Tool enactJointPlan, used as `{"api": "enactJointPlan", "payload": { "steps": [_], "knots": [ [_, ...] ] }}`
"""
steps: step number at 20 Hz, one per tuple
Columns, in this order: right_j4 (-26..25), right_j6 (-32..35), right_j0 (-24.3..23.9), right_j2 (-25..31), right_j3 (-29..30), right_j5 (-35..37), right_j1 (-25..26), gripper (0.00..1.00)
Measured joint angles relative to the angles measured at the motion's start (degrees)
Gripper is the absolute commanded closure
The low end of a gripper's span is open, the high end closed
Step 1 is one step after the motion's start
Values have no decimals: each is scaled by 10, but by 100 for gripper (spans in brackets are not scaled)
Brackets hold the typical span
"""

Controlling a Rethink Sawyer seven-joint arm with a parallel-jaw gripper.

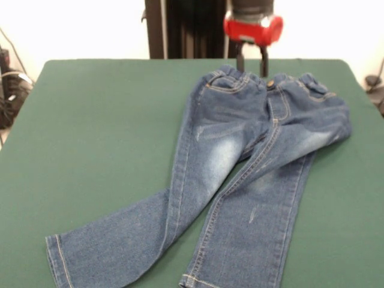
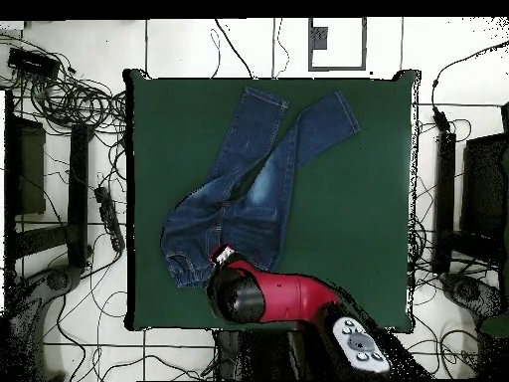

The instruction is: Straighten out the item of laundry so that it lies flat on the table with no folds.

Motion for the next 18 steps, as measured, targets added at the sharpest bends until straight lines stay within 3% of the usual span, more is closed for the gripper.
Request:
{"api": "enactJointPlan", "payload": {
  "steps": [3,7,18],
  "knots": [
    [15,0,-17,23,38,39,-42,0],
    [16,0,-3,23,54,63,-80,0],
    [8,0,44,-11,5,83,-105,0]
  ]
}}
